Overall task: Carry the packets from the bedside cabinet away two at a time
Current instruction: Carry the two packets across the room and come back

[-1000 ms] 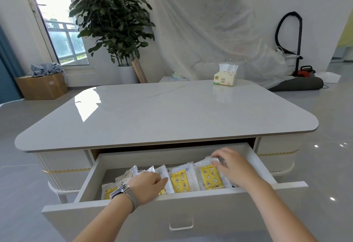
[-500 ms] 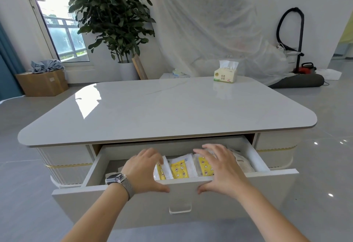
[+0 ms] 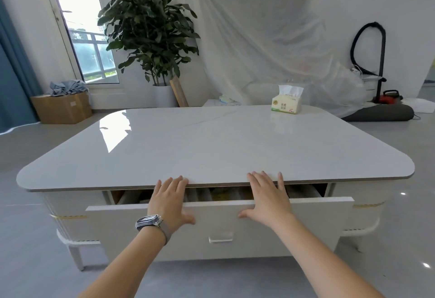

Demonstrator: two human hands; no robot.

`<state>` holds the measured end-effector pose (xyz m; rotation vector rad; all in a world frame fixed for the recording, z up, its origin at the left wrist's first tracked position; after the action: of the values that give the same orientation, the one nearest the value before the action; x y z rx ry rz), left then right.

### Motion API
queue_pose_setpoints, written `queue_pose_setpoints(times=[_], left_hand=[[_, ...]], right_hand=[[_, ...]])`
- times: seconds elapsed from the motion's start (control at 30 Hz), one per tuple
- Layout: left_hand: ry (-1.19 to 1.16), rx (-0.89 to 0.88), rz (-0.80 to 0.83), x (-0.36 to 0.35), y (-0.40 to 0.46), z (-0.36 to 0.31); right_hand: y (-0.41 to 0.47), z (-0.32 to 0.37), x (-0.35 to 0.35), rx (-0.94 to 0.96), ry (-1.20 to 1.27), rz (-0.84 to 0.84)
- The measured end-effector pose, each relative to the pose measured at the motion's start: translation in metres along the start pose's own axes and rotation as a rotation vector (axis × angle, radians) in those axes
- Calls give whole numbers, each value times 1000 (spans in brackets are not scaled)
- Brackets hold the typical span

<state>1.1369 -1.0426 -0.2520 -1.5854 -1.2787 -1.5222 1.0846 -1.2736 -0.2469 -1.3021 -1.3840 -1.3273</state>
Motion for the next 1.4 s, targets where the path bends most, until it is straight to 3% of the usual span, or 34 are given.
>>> queue_pose_setpoints(times=[0.1,0.2,0.4,0.5,0.6,0.67,0.77,0.83,0.87,0.93,1.13,1.4], left_hand=[[-41,-60,-157,-1,6,6],[-20,-160,-340,-7,11,13],[-31,-127,-586,-25,15,14],[-69,-119,-621,-26,15,15],[-67,-133,-466,-19,12,17],[-61,-151,-182,0,13,14],[-35,-150,212,49,22,18],[-29,-85,257,98,33,29],[-58,-29,226,125,41,37],[-86,59,194,174,49,58],[-57,288,383,298,1,131],[-204,720,426,504,-134,266]], right_hand=[[10,7,-6,-96,37,-94],[16,12,-13,-148,-30,-291],[21,-6,-25,-89,-63,-693],[24,-9,-25,-46,-68,-715],[23,-9,-13,27,-61,-583],[25,-5,7,110,-99,-429],[43,1,53,177,-167,134],[57,6,93,92,-194,489],[65,12,115,56,-187,546],[85,31,161,41,-169,502],[125,122,281,230,-202,538],[122,337,442,628,-127,676]])
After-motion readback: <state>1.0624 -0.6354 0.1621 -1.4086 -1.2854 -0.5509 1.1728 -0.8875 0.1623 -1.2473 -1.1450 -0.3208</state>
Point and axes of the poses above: each hand's wrist, its own y-axis towards the middle knuckle, its own x-axis out of the back of the hand, z = x × y, the point moved 5 cm from there along y, towards the middle knuckle, and after that the axes turned 9 degrees about -y, right-handed, at the moved point
